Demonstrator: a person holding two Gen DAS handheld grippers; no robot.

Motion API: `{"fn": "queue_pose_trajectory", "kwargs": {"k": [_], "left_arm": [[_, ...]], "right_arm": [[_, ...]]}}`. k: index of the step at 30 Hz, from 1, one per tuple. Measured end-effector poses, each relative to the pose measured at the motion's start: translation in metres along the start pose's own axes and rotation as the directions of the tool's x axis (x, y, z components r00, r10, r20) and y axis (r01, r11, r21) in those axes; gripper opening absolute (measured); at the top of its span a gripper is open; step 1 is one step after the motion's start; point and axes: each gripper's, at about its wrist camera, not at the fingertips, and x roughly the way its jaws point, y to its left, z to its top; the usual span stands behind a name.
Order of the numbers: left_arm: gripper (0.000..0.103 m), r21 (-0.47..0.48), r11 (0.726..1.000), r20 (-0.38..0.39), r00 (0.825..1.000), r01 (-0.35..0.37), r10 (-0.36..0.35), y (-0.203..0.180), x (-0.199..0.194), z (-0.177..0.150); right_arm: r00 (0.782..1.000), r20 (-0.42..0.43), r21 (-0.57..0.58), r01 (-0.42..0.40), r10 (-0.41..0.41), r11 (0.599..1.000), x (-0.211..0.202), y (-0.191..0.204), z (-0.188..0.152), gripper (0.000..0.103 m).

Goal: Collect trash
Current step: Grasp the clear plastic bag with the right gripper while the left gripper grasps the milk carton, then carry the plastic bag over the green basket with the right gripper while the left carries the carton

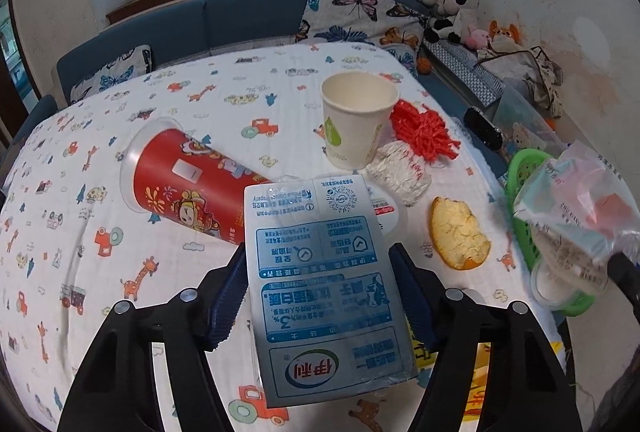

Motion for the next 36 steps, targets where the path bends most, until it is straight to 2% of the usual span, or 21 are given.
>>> {"fn": "queue_pose_trajectory", "kwargs": {"k": [8,11,15,23,31,36], "left_arm": [[0.067,0.038,0.997,0.064,0.996,0.066,-0.068,-0.023,-0.035,0.008],[0.067,0.055,0.992,0.068,0.991,0.113,-0.116,-0.039,-0.043,0.011],[0.067,0.106,0.983,0.064,0.985,0.153,-0.160,-0.072,-0.048,0.016],[0.067,0.184,0.964,0.040,0.978,0.192,-0.203,-0.129,-0.040,0.021],[0.067,0.200,0.960,0.017,0.979,0.196,-0.204,-0.143,-0.028,0.024],[0.067,0.197,0.962,0.020,0.980,0.190,-0.197,-0.141,-0.027,0.027]], "right_arm": [[0.993,-0.008,0.053,0.121,-0.121,0.991,0.002,-0.048,-0.008,0.026],[0.987,-0.027,0.071,0.162,-0.161,0.984,0.006,-0.068,-0.014,0.026],[0.984,-0.063,0.108,0.173,-0.167,0.979,0.012,-0.091,-0.024,0.030],[0.981,-0.073,0.122,0.190,-0.182,0.974,0.008,-0.115,-0.036,0.028],[0.985,-0.047,0.134,0.171,-0.166,0.976,-0.004,-0.121,-0.035,0.024],[0.990,0.010,0.130,0.136,-0.138,0.982,-0.021,-0.110,-0.026,0.024]]}}
